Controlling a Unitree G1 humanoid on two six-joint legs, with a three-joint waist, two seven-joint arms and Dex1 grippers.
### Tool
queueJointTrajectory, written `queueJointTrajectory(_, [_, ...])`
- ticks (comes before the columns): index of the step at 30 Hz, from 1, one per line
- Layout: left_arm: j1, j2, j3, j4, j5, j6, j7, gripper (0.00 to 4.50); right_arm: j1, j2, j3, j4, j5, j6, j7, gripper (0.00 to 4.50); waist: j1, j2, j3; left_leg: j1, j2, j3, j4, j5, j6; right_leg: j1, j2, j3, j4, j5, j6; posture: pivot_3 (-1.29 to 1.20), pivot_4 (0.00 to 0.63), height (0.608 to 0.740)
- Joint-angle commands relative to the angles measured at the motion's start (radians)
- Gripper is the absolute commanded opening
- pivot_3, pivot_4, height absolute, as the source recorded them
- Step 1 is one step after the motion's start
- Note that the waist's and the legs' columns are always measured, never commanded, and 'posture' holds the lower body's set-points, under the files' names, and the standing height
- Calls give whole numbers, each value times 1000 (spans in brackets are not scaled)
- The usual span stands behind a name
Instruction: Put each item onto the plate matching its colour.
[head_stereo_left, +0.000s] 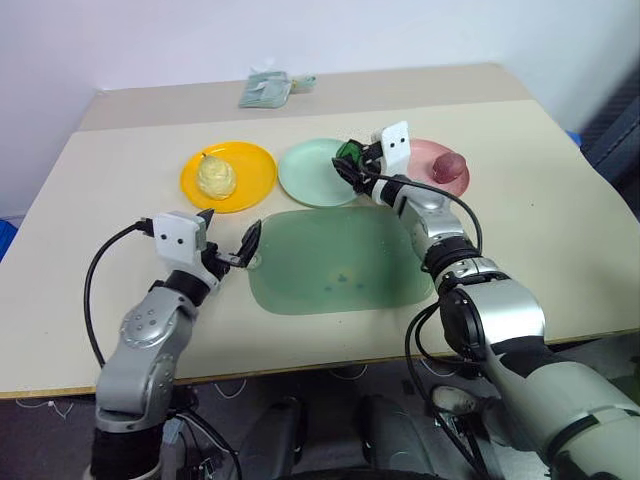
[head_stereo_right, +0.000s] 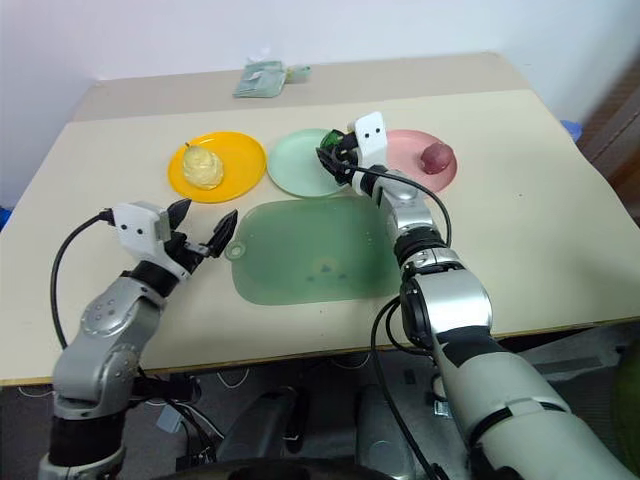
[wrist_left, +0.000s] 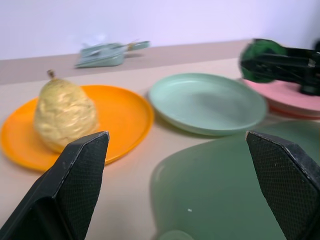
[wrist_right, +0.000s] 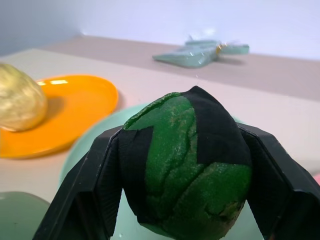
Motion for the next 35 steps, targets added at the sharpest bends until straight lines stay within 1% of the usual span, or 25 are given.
queueJointTrajectory(1, [-22,-25,-18,-50,22,-21,24,4500,-47,23,-21,11,-14,-32,-34,4099,0,0,0,0,0,0,0,0,0,0,0,0,0,0,0,0,150,740])
queueJointTrajectory(2, [-20,-25,-21,-56,25,-20,21,4500,-48,25,-22,12,-18,-39,-40,4471,-1,0,0,0,0,0,0,0,0,0,0,0,0,0,0,0,150,740])
queueJointTrajectory(5, [5,-18,-24,-79,1,-10,-15,4500,-46,24,-31,3,-18,-61,-43,4471,-1,0,0,0,0,0,0,0,0,0,0,0,0,0,0,0,150,740])
queueJointTrajectory(9, [36,11,-28,-94,-1,-21,-72,4500,-33,-2,-61,-30,8,-72,17,4471,-1,0,0,0,0,0,0,0,0,0,0,0,0,0,0,0,150,740])
queueJointTrajectory(11, [53,32,-21,-89,-15,-51,-126,4500,7,-25,-71,-94,28,-76,83,4471,0,0,0,0,0,0,0,0,0,0,0,0,0,0,0,0,150,740])
queueJointTrajectory(12, [68,45,-14,-88,-39,-60,-167,4500,48,-39,-72,-158,44,-68,127,4471,1,0,0,0,0,0,0,0,0,0,0,0,0,0,0,0,150,740])
queueJointTrajectory(14, [93,68,10,-87,-97,-60,-234,4500,175,-73,-50,-365,72,-23,221,4471,6,0,0,0,0,-1,0,0,0,0,0,0,0,0,0,0,150,740])
queueJointTrajectory(17, [131,132,50,-77,-174,-73,-359,4500,443,-158,-28,-817,143,194,283,4471,12,0,0,0,0,-1,0,-1,2,1,0,-1,-1,0,0,0,150,740])
queueJointTrajectory(19, [150,177,77,-68,-210,-66,-420,4500,609,-226,-41,-1088,193,360,272,4471,11,0,0,-1,0,-1,0,-3,4,0,0,0,-1,0,0,0,150,740])
queueJointTrajectory(21, [162,213,97,-61,-239,-59,-469,4500,723,-275,-65,-1277,236,481,241,4471,5,1,0,-1,0,-1,0,-4,6,0,-2,0,0,0,0,0,150,740])
queueJointTrajectory(23, [171,246,121,-54,-266,-57,-511,4500,840,-324,-118,-1450,288,597,200,4471,2,2,0,0,1,0,0,-3,6,-1,-2,0,0,0,0,0,150,740])
queueJointTrajectory(26, [188,284,145,-44,-288,-50,-551,4500,1001,-389,-212,-1620,347,703,173,4471,9,2,0,1,3,0,-1,-3,5,0,-1,0,0,0,-1,0,150,740])
queueJointTrajectory(28, [204,301,154,-31,-284,-63,-574,4500,1096,-420,-267,-1688,372,741,166,4471,15,1,-1,0,3,-1,-1,-4,6,1,-2,0,-1,-1,-1,0,150,740])
queueJointTrajectory(32, [212,310,153,-19,-283,-63,-591,4500,1190,-448,-350,-1747,415,783,147,4471,30,1,-1,0,2,1,1,-4,7,2,-3,0,-2,-1,-1,0,150,740])
queueJointTrajectory(35, [191,306,140,-12,-283,-51,-587,4500,1233,-471,-390,-1726,409,766,160,4471,32,1,-1,0,2,1,2,-4,7,3,-3,0,-2,-2,-3,0,150,740])
